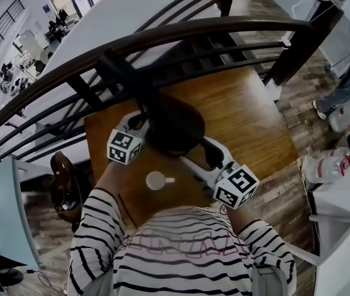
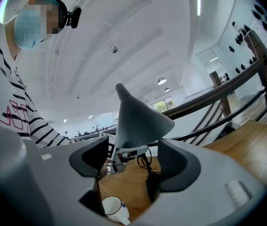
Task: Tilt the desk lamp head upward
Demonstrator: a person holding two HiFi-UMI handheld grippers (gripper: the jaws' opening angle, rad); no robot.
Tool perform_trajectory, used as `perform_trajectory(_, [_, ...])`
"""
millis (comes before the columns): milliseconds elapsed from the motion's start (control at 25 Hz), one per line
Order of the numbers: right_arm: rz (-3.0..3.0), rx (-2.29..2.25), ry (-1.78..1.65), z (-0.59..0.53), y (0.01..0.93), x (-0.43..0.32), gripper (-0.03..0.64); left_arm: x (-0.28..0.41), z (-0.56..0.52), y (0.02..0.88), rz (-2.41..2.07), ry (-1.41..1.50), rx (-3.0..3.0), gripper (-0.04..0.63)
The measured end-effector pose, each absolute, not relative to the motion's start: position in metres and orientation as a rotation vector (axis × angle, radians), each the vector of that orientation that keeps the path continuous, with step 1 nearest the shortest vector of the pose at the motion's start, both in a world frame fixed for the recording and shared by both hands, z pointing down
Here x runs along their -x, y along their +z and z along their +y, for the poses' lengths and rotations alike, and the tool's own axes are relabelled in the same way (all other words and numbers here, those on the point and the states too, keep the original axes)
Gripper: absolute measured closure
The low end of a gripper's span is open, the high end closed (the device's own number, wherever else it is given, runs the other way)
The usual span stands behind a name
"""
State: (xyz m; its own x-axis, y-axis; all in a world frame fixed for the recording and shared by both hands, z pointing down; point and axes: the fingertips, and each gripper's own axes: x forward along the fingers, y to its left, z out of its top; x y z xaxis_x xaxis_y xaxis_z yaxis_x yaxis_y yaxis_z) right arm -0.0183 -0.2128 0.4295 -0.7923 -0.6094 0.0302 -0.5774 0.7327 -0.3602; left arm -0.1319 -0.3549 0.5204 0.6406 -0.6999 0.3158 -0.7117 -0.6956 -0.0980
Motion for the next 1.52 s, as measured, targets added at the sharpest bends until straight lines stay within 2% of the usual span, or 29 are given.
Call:
perform_trajectory(960, [2.790, 1.114, -0.268, -0.184, 0.337, -0.025, 0.301, 0.129, -0.348, 0.526, -1.251, 0.533, -2.774, 0.549])
perform_trajectory(1520, [2.825, 0.967, -0.190, -0.179, 0.275, -0.034, 0.305, 0.130, -0.347, 0.528, -1.263, 0.544, -2.765, 0.552])
